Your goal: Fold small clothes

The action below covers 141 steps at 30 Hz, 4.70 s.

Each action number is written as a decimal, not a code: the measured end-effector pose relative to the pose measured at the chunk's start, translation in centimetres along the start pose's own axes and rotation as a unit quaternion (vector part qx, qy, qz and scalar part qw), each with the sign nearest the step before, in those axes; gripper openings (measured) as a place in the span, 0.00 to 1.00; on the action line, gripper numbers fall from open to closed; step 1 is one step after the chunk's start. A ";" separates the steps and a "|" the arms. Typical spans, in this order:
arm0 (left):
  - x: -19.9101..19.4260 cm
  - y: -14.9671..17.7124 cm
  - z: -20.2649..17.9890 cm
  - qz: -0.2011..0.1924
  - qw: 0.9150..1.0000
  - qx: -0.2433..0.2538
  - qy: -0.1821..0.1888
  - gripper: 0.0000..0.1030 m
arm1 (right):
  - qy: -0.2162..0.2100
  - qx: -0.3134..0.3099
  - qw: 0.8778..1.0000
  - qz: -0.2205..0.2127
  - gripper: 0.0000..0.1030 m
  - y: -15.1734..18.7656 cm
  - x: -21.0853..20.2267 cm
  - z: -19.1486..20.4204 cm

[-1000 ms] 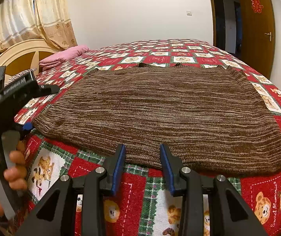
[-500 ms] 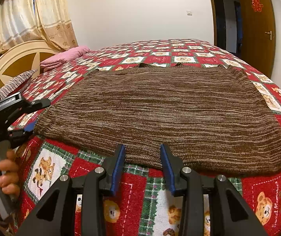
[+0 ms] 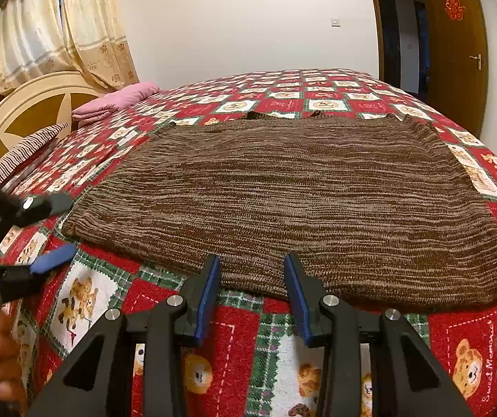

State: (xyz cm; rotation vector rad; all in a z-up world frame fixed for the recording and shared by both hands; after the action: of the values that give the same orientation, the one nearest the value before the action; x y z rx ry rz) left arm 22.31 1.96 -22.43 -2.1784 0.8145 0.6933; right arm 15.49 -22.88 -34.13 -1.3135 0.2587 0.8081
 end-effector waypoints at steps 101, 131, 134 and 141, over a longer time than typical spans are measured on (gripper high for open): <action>1.8 -5.8 -2.1 0.164 0.976 -0.019 0.146 1.00 | -0.248 0.064 0.966 0.032 0.11 -7.9 6.4 8.4; 8.9 -6.3 -4.1 0.164 0.979 0.118 0.021 0.37 | -0.070 0.103 0.991 0.039 0.00 -8.5 9.5 -3.8; 8.5 -6.0 -4.8 0.124 0.977 0.169 -0.026 0.15 | -0.075 0.108 0.991 0.037 0.00 -8.5 9.9 -4.1; 5.6 -4.4 -11.3 0.061 0.960 0.272 -0.003 0.13 | -0.091 0.121 0.988 0.027 0.00 -8.2 9.8 -4.5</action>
State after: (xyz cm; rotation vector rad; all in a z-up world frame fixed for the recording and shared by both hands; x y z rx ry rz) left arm 31.70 -6.04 -17.42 -1.6392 1.0067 0.4637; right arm 28.97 -23.58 -35.03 -1.0033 0.2399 0.9064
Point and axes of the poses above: each gripper's, at about its wrist camera, not at the fingertips, and x roughly the way its jaws point, z to its left, y to its underside, the point moved 8 cm from there along x, roughly the way its jaws point, and after that the axes turned 14 degrees about -y, right-handed, at the moved point
